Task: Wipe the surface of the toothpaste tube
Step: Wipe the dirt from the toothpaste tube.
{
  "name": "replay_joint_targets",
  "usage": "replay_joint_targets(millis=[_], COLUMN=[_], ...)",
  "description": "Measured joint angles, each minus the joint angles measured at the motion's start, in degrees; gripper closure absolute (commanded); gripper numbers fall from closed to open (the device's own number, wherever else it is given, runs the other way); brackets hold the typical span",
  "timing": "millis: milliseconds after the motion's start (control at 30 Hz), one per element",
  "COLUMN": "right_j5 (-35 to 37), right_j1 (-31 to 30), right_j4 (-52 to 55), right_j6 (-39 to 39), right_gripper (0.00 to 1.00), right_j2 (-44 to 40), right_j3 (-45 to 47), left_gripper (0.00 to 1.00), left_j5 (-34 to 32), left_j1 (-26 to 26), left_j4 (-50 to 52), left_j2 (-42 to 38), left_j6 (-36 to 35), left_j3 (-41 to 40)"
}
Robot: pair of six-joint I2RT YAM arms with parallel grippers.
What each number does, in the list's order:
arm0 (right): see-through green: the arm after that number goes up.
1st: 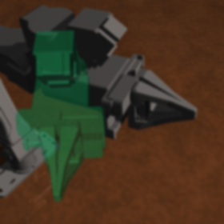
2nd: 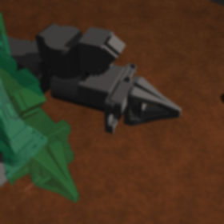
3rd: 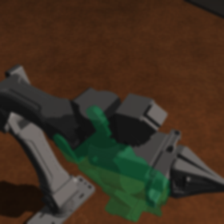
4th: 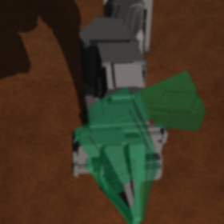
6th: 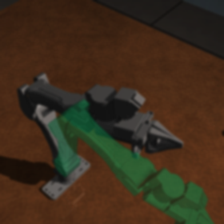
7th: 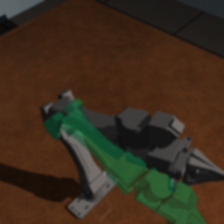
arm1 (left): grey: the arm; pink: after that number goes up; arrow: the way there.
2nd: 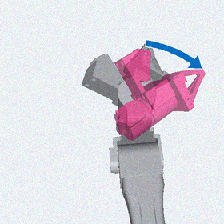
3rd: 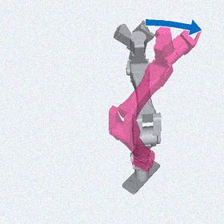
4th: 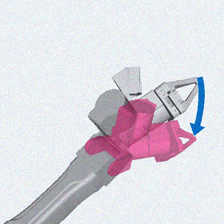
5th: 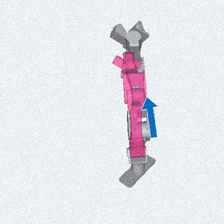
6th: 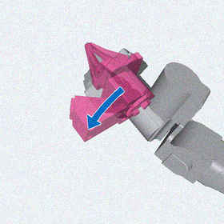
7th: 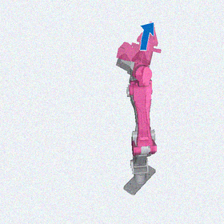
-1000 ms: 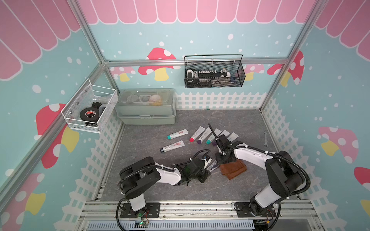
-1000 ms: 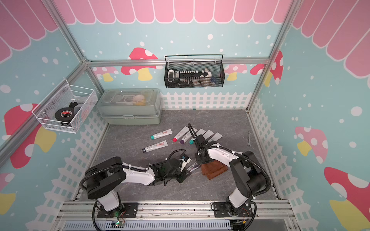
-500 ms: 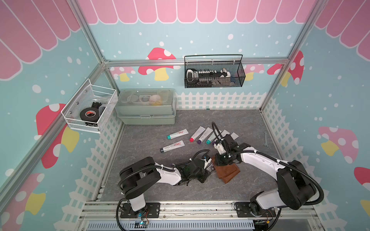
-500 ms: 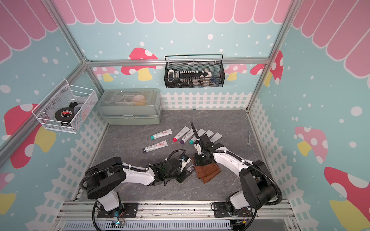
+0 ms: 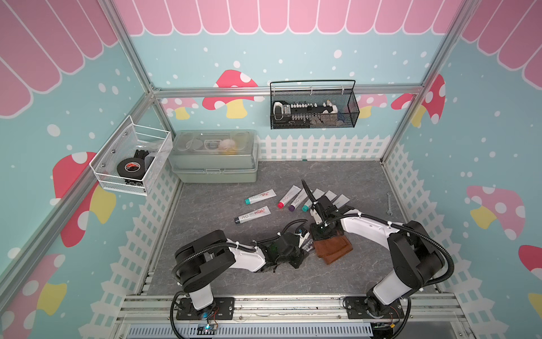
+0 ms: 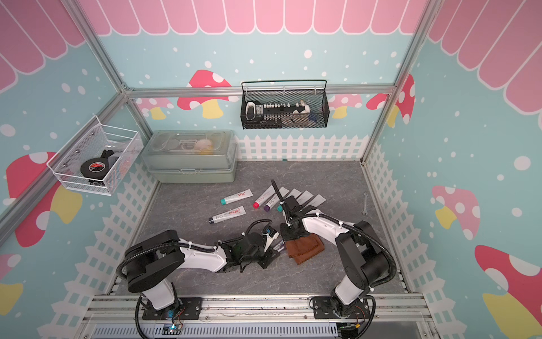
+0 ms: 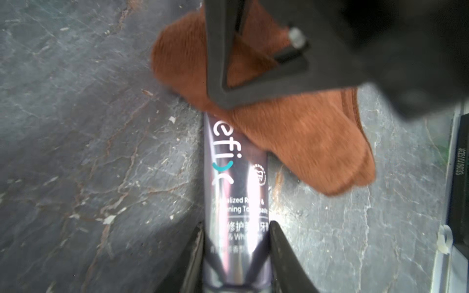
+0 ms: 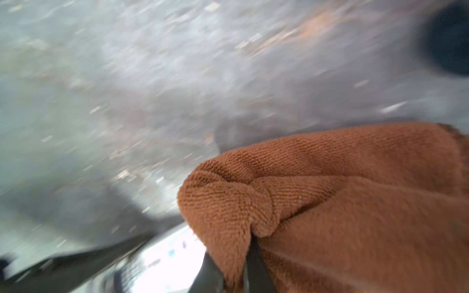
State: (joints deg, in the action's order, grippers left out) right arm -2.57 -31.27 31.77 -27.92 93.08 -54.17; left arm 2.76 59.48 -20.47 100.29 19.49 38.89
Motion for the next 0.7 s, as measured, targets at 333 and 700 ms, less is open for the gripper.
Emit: replay_joint_targets(millis=[333, 700], right_j5=[8.41, -9.46], right_j1=[3.21, 3.06], right_j4=[0.81, 1.38], right_j6=[0.0, -0.07], right_gripper=[0.95, 0.94], right_j2=[-1.6, -10.47], right_j3=[1.97, 4.33], left_gripper=[0.69, 0.69], left_j5=[-0.37, -0.39], left_j1=[0.0, 0.0], left_j4=[0.04, 0.04], left_j2=[-0.66, -0.66], left_j6=[-0.15, -0.15], left_j3=[-0.74, -0.76])
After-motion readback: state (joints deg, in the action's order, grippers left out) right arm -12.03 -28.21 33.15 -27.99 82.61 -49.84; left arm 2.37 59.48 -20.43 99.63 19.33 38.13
